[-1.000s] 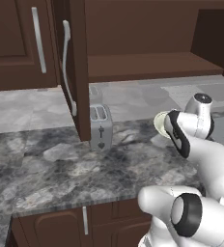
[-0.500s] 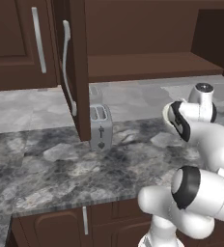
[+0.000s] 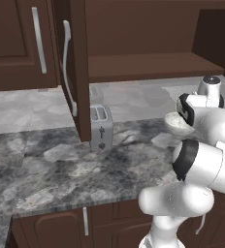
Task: Pick up the bowls on the counter and stack them on top of one another in the open cabinet. Place the smaller bowl on top of the larger bowl.
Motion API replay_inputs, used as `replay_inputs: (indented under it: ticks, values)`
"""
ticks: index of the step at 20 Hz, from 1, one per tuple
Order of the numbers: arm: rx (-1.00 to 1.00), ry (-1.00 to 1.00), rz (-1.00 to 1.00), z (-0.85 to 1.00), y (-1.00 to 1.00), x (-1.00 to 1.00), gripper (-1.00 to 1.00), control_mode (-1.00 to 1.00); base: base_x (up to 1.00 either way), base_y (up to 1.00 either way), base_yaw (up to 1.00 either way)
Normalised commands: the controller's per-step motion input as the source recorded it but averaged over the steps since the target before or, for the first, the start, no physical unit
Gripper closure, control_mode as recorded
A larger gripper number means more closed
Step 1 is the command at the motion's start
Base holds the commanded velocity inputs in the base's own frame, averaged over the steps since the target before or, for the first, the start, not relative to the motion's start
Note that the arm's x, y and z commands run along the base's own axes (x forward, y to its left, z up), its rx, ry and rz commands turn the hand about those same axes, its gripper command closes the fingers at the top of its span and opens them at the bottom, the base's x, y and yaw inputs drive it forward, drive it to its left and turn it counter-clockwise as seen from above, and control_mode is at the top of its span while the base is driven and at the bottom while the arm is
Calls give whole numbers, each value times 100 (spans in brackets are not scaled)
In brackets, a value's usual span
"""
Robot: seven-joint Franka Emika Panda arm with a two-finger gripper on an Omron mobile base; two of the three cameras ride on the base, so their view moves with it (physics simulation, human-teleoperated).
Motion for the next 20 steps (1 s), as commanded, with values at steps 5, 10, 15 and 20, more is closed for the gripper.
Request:
replay_inputs:
  ticks: [5, 10, 15, 20]
  values:
    - [1, -1, 0, -8, -12, 0, 100, -100, 0, 0, 0]
    - [14, 0, 0, -6, -20, 1, 100, -100, 0, 0, 0]
    - [17, 0, 0, -2, -6, 9, 100, -100, 0, 0, 0]
    - [2, -1, 0, 0, 0, 8, 100, -100, 0, 0, 0]
